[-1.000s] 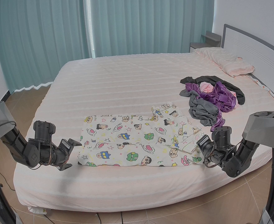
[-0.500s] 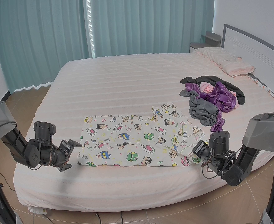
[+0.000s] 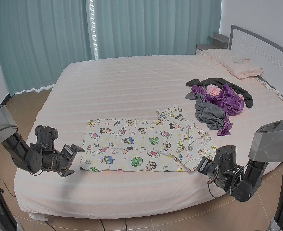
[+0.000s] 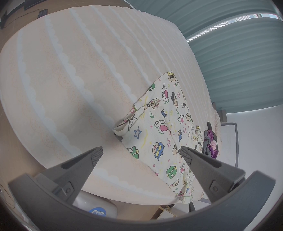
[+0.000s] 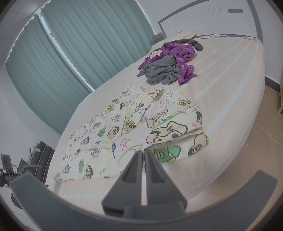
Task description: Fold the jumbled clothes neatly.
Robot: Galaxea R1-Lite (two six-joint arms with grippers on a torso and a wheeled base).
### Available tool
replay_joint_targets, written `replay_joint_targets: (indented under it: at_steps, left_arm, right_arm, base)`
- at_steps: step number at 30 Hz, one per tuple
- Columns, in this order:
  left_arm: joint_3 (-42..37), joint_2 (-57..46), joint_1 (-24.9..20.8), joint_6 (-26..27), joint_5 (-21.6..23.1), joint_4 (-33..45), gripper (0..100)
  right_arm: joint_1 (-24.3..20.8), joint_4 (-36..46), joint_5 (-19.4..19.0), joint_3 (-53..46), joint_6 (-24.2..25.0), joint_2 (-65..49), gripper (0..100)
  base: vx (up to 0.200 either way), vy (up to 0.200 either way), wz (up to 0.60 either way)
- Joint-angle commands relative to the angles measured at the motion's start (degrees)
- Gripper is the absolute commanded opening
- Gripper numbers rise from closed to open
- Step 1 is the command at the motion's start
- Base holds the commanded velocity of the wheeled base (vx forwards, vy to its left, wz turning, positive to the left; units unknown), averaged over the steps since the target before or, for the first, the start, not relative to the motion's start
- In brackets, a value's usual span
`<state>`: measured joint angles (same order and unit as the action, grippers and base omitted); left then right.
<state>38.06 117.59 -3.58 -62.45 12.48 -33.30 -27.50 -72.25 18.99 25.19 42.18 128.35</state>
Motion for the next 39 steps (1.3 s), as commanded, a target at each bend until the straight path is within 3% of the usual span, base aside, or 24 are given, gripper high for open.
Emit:
replay_joint_targets:
  at_steps: [1,13,17,21,28,39]
  left_arm:
    - [0.0,0.36,-0.11,-0.04,0.0,-0.01,100]
    - [0.0,0.53,-0.11,-0.04,0.0,-0.01,100]
    - [-0.09,0.53,-0.55,-0.04,0.0,-0.01,100]
    - [-0.18,0.53,-1.78,-0.13,0.0,0.08,100]
    - [-0.27,0.89,-2.39,-0.13,0.09,0.17,100]
    - [-0.62,0.18,-2.74,-0.48,0.17,0.08,100]
  right_arm:
    - [-1.33,0.1,-0.18,-0.93,0.1,0.32,100]
    - [0.52,-0.08,-1.33,-2.07,-0.17,-3.9,100]
    - [4.56,-2.1,-5.11,-0.05,1.77,-3.64,100]
    - [6.76,-4.39,-6.6,3.64,6.78,2.25,100]
    - [9.13,-4.47,-8.8,5.22,7.39,8.93,100]
    - [11.33,-6.14,-8.97,5.58,8.01,4.8,100]
  base:
    - [0.0,0.0,0.0]
    - [0.0,0.0,0.0]
    - [0.0,0.0,0.0]
    - [0.0,0.0,0.0]
    - [0.0,0.0,0.0]
    - [0.0,0.0,0.0]
